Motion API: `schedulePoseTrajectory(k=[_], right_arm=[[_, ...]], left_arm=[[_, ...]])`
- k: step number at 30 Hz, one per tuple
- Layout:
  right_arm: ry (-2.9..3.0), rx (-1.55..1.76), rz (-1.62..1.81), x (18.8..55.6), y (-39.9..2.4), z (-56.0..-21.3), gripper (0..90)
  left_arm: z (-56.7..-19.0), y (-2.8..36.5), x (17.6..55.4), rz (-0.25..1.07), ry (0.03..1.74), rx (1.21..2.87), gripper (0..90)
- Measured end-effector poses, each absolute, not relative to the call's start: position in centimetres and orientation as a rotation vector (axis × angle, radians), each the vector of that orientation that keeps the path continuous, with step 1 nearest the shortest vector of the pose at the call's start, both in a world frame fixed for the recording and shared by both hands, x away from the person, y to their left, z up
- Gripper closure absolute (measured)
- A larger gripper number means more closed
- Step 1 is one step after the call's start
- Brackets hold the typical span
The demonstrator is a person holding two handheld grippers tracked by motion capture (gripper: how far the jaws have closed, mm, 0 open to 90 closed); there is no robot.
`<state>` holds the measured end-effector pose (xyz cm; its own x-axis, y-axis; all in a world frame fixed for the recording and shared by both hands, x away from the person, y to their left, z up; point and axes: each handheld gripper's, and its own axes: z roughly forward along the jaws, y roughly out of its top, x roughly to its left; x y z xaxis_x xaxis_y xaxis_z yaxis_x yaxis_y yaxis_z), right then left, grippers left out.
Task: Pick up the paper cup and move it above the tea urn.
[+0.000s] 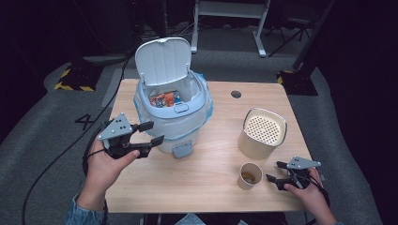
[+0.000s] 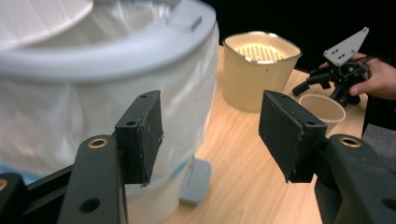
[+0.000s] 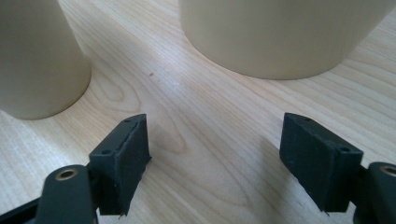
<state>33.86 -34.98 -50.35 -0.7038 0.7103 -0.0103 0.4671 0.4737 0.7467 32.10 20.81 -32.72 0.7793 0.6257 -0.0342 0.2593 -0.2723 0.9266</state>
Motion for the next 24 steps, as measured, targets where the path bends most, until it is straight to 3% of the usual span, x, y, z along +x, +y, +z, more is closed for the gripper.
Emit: schedulePoseTrajectory(k=[24], right_arm=[[2.521, 0.893, 1.151, 31.9, -33.7, -48.8, 20.7]], left_arm=[[-42.4, 21.6, 33.8, 0.331, 0.854, 1.988, 39.4]])
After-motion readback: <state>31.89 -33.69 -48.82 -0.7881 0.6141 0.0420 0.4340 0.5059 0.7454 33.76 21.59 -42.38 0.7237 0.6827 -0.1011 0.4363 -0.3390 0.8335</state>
